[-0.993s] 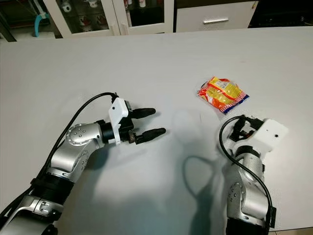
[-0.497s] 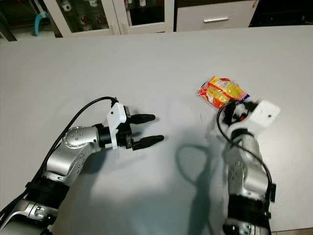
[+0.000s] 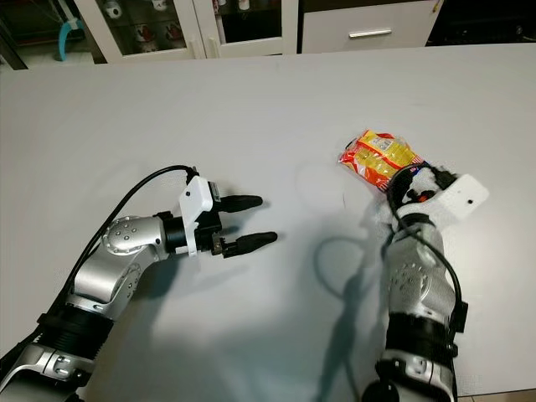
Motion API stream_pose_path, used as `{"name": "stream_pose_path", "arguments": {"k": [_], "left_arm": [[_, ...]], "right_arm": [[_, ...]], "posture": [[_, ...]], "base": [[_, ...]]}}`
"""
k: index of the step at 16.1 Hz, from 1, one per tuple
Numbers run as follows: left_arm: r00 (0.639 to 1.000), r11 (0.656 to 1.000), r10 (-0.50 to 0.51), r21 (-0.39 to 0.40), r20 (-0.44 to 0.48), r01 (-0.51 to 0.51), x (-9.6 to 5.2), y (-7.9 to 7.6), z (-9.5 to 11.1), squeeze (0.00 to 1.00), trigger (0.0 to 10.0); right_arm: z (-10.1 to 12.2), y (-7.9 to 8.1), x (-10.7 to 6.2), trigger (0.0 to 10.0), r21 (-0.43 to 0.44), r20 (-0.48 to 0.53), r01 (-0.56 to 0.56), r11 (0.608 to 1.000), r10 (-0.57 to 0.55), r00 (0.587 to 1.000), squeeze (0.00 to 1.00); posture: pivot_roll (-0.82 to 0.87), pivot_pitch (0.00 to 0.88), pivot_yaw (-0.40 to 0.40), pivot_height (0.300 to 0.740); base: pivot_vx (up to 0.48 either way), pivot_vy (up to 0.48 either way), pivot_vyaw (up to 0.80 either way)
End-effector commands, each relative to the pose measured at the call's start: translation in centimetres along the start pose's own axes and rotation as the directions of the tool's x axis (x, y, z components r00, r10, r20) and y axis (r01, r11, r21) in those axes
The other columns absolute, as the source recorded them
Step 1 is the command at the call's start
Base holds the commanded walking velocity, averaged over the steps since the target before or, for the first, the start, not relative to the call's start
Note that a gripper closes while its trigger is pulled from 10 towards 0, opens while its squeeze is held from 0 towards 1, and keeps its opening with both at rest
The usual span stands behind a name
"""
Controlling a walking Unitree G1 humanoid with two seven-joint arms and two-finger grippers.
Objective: Picking trash to rubbish bin
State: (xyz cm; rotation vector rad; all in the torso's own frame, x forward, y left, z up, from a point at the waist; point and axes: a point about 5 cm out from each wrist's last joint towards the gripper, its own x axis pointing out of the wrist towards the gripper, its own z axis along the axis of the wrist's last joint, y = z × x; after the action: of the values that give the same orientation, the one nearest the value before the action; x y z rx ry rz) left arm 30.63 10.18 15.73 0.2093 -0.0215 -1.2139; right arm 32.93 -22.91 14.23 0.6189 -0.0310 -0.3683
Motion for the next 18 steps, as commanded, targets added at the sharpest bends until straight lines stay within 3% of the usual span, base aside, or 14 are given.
{"name": "stream_pose_path", "arguments": {"k": [1, 12, 13, 14, 15, 18], "left_arm": [[1.000, 1.000, -0.008, 0.000, -0.005, 0.008, -0.2, -0.2, 0.0, 0.00, 10.0], [1.000, 1.000, -0.005, -0.004, -0.009, 0.005, -0.3, -0.3, 0.0, 0.00, 10.0], [1.000, 1.000, -0.004, -0.006, -0.009, 0.004, -0.3, -0.3, 0.0, 0.00, 10.0], [1.000, 1.000, -0.003, -0.007, -0.009, 0.003, -0.3, -0.4, 0.0, 0.00, 10.0], [1.000, 1.000, -0.001, -0.010, -0.009, 0.001, -0.3, -0.4, 0.0, 0.00, 10.0], [1.000, 1.000, 0.001, -0.024, -0.005, -0.001, -0.3, -0.6, 0.0, 0.00, 10.0]], "right_arm": [[-1.6, -1.2, -0.1, 10.0, 0.035, -0.077, 0.043, 0.998, -0.041, 0.996, 0.00], [-3.6, -0.1, 1.8, 10.0, 0.023, -0.194, -0.022, 0.999, 0.026, 0.981, 0.00], [-3.8, 0.0, 1.9, 7.9, 0.019, -0.203, -0.022, 1.000, 0.025, 0.979, 0.00], [-3.9, 0.0, 2.0, 7.9, 0.017, -0.208, -0.022, 1.000, 0.025, 0.978, 0.00], [-4.1, 0.1, 2.1, 0.0, 0.016, -0.217, -0.033, 0.999, 0.036, 0.976, 0.00], [-4.4, 0.2, 2.3, 0.0, 0.013, -0.224, -0.044, 0.999, 0.045, 0.974, 0.00]], "posture": [[0.24, 0.241, 0.033, 0.740], [0.26, 0.244, 0.035, 0.740], [0.26, 0.246, 0.032, 0.740], [0.26, 0.246, 0.032, 0.740], [0.27, 0.249, 0.029, 0.740], [0.27, 0.251, 0.026, 0.740]], "base": [[0.000, 0.000, 0.00], [0.000, 0.000, 0.00], [0.000, 0.000, 0.00], [0.000, 0.000, 0.00], [0.000, 0.000, 0.00], [0.000, 0.000, 0.00]]}}
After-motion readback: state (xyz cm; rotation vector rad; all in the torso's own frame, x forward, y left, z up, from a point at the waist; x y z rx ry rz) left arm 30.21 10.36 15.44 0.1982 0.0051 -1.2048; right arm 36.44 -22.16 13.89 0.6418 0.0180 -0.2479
